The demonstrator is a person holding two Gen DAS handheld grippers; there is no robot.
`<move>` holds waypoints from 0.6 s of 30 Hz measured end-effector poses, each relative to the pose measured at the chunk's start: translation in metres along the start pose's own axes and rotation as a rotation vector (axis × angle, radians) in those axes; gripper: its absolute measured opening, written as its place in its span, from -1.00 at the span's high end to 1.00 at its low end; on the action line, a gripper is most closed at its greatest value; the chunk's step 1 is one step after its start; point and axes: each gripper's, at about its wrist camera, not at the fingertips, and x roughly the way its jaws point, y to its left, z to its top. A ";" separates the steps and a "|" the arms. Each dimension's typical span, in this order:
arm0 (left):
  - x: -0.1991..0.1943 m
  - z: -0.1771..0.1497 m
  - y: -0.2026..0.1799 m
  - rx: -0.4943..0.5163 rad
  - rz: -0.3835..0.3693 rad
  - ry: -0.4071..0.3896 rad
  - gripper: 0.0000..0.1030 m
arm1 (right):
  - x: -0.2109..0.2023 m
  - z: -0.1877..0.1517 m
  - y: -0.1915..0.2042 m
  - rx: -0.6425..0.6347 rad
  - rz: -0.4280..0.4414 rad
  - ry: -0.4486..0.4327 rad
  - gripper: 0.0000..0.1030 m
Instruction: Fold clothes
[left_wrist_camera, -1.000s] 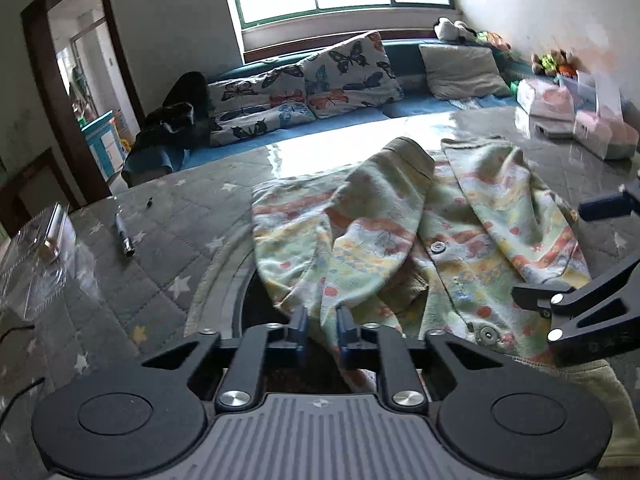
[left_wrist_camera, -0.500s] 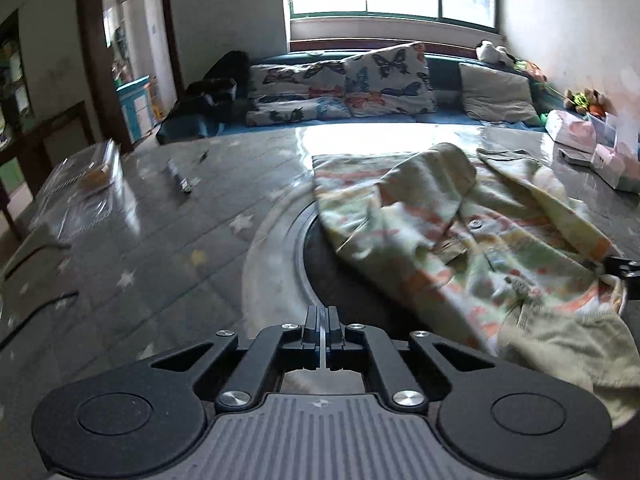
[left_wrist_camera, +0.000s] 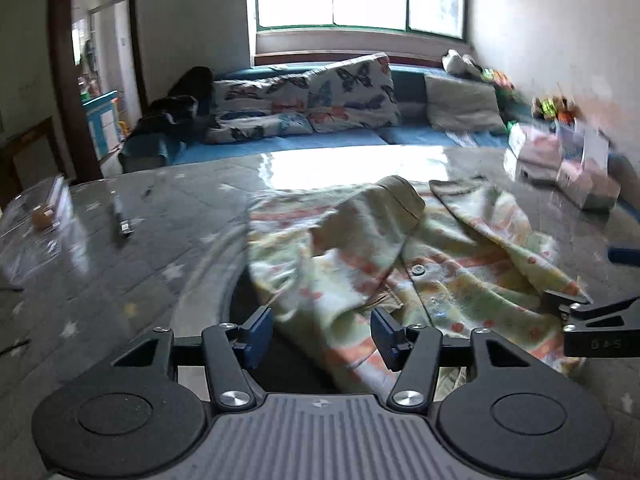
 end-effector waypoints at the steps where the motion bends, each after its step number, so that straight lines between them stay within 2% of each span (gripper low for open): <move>1: 0.009 0.002 -0.003 0.015 0.014 0.013 -0.12 | 0.007 0.001 0.003 -0.017 -0.011 0.008 -1.00; 3: 0.022 0.001 -0.008 0.044 0.030 0.037 -0.10 | 0.017 0.001 0.009 -0.053 -0.032 0.018 -1.00; 5: 0.030 -0.003 -0.009 0.063 0.031 0.061 0.38 | 0.023 0.000 0.010 -0.064 -0.039 0.022 -1.00; 6: 0.031 -0.005 -0.008 0.065 0.031 0.065 0.42 | 0.024 0.000 0.009 -0.060 -0.049 0.019 -1.00; 8: 0.027 -0.010 -0.005 0.064 0.030 0.057 0.68 | 0.024 -0.002 0.004 -0.048 -0.075 0.011 -1.00; 11: 0.015 -0.013 0.004 0.033 0.031 0.047 0.84 | 0.022 -0.006 -0.006 -0.020 -0.130 0.000 -1.00; 13: 0.006 -0.017 0.011 0.016 0.037 0.037 0.87 | 0.015 -0.009 -0.015 0.002 -0.172 -0.015 -1.00; 18: -0.019 -0.032 0.029 -0.025 0.057 0.027 0.92 | -0.004 -0.020 -0.037 0.089 -0.207 -0.031 -1.00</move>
